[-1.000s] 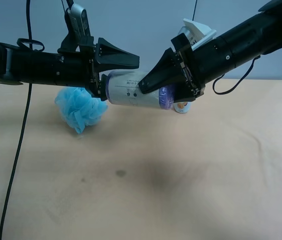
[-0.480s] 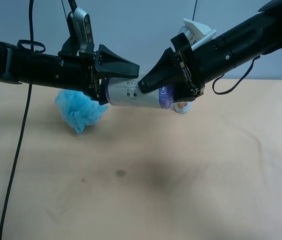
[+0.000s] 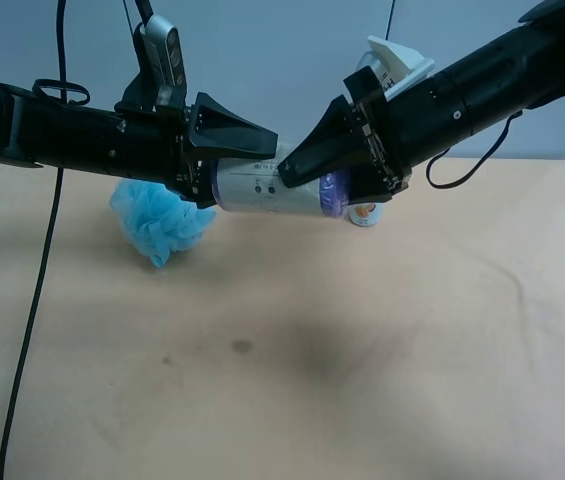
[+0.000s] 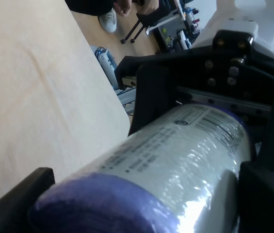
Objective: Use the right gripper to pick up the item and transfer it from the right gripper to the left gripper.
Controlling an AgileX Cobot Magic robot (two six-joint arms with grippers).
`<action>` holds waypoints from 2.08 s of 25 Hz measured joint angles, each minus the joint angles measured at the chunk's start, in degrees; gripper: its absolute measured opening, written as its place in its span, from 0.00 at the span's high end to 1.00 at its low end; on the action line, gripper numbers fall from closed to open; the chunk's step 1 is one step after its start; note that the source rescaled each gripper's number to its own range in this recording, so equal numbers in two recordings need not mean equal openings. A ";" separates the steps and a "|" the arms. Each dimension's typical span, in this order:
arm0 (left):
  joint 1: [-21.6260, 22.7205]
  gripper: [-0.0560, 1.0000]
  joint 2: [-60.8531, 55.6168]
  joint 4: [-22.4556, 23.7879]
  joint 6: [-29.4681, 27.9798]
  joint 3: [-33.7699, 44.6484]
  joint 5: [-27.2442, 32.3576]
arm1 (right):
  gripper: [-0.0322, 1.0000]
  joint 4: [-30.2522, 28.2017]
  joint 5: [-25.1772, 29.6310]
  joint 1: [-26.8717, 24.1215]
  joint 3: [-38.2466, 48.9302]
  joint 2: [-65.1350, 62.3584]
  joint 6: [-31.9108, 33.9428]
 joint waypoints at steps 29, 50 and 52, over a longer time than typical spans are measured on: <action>-0.16 0.90 0.00 3.49 -1.02 0.00 -1.39 | 0.48 -16.93 -4.02 0.29 0.00 -4.58 6.78; -0.10 0.93 0.00 10.70 -4.86 -1.12 -8.34 | 0.44 -55.71 -5.34 0.29 0.00 -29.62 28.40; -0.10 0.93 0.00 12.82 -6.46 -2.22 -8.34 | 0.44 -58.55 -4.79 0.29 0.00 -31.77 29.94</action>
